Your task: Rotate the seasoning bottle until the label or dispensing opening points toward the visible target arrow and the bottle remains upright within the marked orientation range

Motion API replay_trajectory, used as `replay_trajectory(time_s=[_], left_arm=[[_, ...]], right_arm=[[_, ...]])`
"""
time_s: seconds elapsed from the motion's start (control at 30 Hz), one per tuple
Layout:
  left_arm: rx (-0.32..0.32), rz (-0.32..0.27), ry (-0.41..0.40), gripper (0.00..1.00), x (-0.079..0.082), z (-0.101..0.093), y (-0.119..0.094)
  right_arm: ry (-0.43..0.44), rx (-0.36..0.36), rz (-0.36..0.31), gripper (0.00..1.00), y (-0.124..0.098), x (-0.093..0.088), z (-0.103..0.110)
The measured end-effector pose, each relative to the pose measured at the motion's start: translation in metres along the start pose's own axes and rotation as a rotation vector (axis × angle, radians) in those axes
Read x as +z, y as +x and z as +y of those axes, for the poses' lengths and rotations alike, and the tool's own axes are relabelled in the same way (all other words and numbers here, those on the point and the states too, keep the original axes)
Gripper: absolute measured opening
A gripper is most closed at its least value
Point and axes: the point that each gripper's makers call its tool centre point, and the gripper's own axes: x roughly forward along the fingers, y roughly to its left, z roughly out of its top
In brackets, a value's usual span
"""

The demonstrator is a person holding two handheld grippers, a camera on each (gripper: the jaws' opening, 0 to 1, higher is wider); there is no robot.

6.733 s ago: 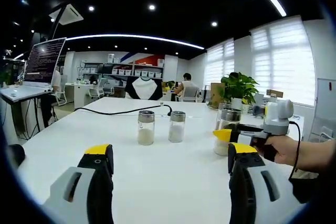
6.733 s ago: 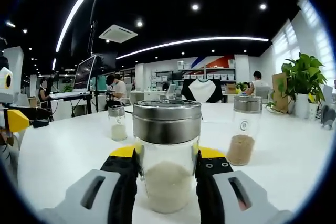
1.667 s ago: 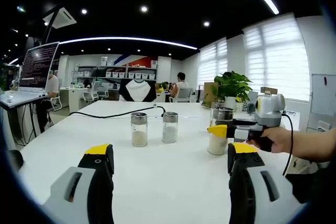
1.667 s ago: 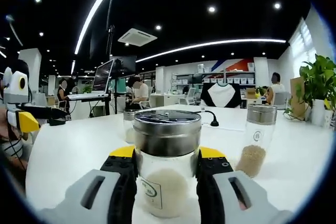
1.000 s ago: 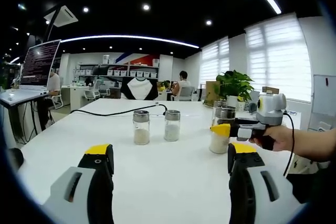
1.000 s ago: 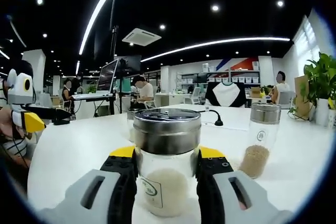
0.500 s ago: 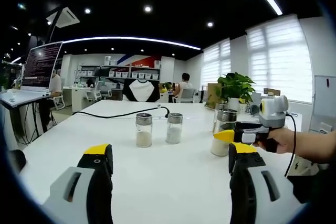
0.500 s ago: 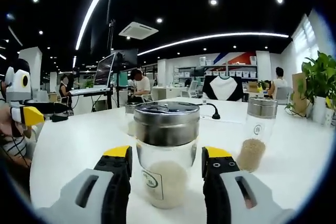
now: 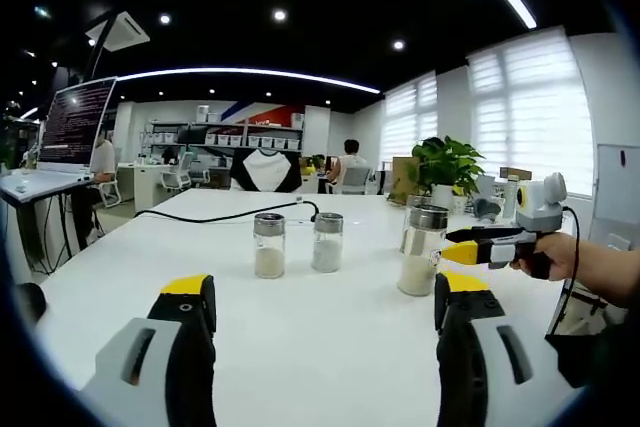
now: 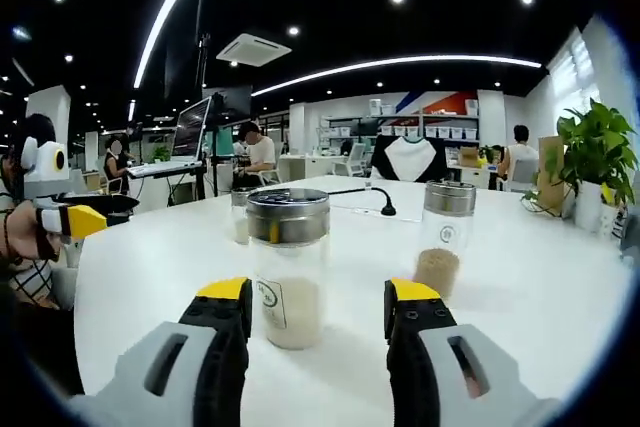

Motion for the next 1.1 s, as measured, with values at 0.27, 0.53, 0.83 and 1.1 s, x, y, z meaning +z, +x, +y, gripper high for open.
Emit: replay_trajectory(time_s=[0.27, 0.53, 0.83, 1.1], left_arm=[[-0.007, -0.003, 0.003, 0.96, 0.0, -0.002, 0.001], [-0.014, 0.013, 0.045, 0.96, -0.002, -0.007, 0.006], [-0.034, 0.008, 0.03, 0.96, -0.003, -0.014, 0.008], [-0.023, 0.01, 0.027, 0.96, -0.004, -0.009, 0.006]], right_arm=[[0.023, -0.079, -0.008, 0.53, -0.033, -0.005, -0.023], [0.082, -0.184, -0.015, 0.53, -0.069, -0.021, -0.045], [0.081, -0.22, -0.005, 0.53, -0.082, -0.022, -0.057], [0.078, -0.203, -0.01, 0.54, -0.069, -0.017, -0.06]])
